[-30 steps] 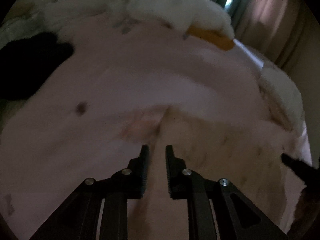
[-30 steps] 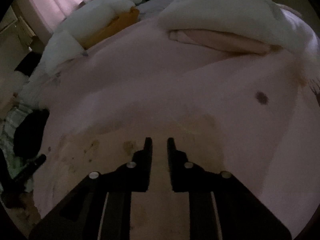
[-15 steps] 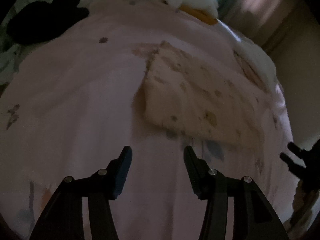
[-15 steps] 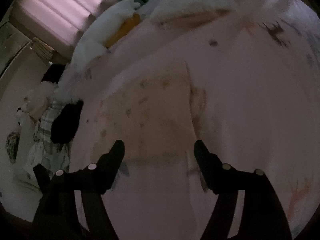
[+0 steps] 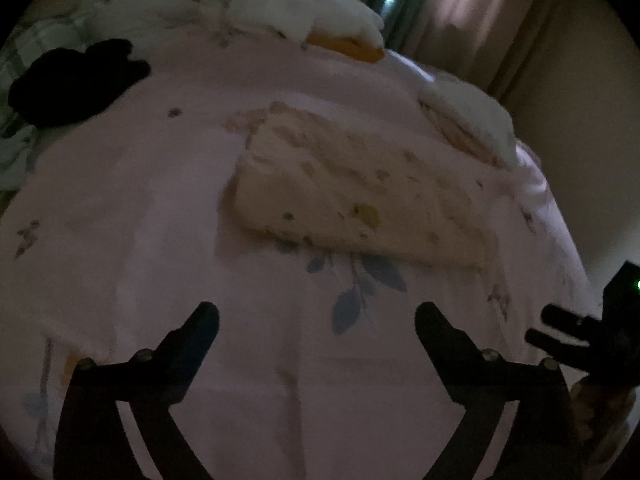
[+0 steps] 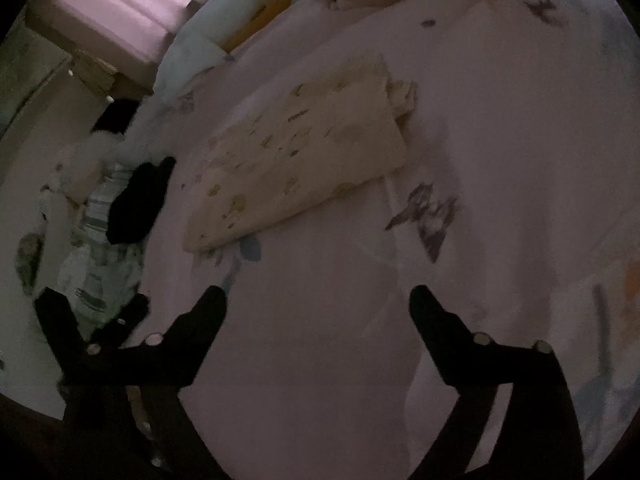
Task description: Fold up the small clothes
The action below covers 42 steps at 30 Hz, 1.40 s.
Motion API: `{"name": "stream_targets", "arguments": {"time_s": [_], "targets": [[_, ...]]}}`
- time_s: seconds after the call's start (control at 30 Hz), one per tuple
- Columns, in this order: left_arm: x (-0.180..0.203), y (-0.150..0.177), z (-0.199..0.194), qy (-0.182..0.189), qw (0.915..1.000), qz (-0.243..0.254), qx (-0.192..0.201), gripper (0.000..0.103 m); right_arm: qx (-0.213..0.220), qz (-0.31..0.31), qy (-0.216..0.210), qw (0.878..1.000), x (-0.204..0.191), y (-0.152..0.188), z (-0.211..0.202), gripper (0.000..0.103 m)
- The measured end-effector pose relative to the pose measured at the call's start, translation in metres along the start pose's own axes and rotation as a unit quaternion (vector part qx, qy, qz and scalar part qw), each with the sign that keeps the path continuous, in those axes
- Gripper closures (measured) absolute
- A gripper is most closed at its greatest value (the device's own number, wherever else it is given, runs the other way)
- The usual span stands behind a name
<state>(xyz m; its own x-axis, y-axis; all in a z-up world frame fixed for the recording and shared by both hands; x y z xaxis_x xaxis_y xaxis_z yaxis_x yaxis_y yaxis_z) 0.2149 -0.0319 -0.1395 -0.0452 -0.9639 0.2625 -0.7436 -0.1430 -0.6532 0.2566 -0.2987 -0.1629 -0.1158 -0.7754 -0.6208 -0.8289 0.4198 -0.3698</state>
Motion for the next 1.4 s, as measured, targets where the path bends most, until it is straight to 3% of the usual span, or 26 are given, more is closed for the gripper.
{"name": "stream_targets", "arguments": {"time_s": [0.13,0.3,0.43,0.5,0.6,0.7,0.77,0.87,0.93,0.97,1.03,1.07,1.1,1.13,1.3,1.4], "targets": [[0.006,0.008,0.019,0.016,0.9995,-0.001,-0.026,0.004,-0.005,0.025,-0.019,0.999,0.004,0.003,0.012,0.006],[0.005,0.003,0.047,0.015,0.9994,-0.007,-0.030,0.004,0.013,-0.009,0.035,0.999,0.007,-0.001,0.031,0.005],[-0.008,-0.003,0.082,0.059,0.9918,-0.093,-0.064,0.004,0.008,0.031,-0.009,0.999,0.016,-0.008,0.052,0.004],[-0.016,-0.011,0.087,0.074,0.9870,-0.136,-0.044,0.002,0.019,0.063,-0.034,0.997,0.023,-0.015,0.061,0.002],[-0.025,-0.027,0.097,0.129,0.9730,-0.188,-0.034,0.002,0.052,0.115,-0.075,0.989,0.030,-0.033,0.070,0.000],[-0.041,-0.042,0.112,0.188,0.9456,-0.264,-0.033,0.002,0.060,0.145,-0.089,0.984,0.033,-0.050,0.082,0.000],[-0.049,-0.053,0.124,0.200,0.9307,-0.305,-0.028,0.002,0.068,0.156,-0.094,0.981,0.030,-0.062,0.091,0.000],[-0.052,-0.067,0.138,0.186,0.9254,-0.329,-0.024,0.002,0.072,0.159,-0.086,0.981,0.020,-0.078,0.110,0.004],[-0.050,-0.076,0.147,0.172,0.9253,-0.337,-0.024,0.002,0.075,0.163,-0.079,0.981,0.015,-0.088,0.123,0.010],[-0.050,-0.079,0.150,0.165,0.9254,-0.340,-0.023,0.006,0.076,0.164,-0.076,0.981,0.013,-0.092,0.128,0.018],[-0.053,-0.079,0.152,0.121,0.9321,-0.341,-0.020,0.043,0.078,0.162,-0.057,0.982,0.015,-0.099,0.136,0.039],[-0.057,-0.075,0.154,0.084,0.9399,-0.330,-0.027,0.070,0.080,0.160,-0.045,0.983,0.016,-0.100,0.139,0.057],[-0.058,-0.072,0.155,0.075,0.9443,-0.319,-0.028,0.076,0.081,0.157,-0.029,0.984,0.019,-0.099,0.141,0.078],[-0.058,-0.071,0.152,0.081,0.9481,-0.306,-0.025,0.078,0.081,0.150,-0.009,0.985,0.023,-0.098,0.143,0.087],[-0.043,-0.059,0.115,0.047,0.9780,-0.201,-0.026,0.087,0.072,0.131,-0.035,0.988,0.030,-0.090,0.132,0.093],[-0.039,-0.030,0.073,0.061,0.9837,-0.166,-0.034,0.087,0.055,0.092,-0.061,0.992,0.024,-0.067,0.103,0.093]]}}
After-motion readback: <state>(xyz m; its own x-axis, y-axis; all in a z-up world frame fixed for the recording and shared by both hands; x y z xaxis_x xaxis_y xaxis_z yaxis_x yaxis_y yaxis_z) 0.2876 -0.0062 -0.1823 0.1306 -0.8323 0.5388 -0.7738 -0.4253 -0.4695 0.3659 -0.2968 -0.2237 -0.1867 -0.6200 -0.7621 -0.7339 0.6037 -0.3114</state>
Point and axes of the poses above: each gripper's, at about its wrist camera, not at the fingertips, and z roughly the way its jaws point, x to its right, y to its underside, the point moved 4 cm from there along z, roughly the way its jaws point, and after that the axes turned 5 degrees about x, right-handed, at the moved point
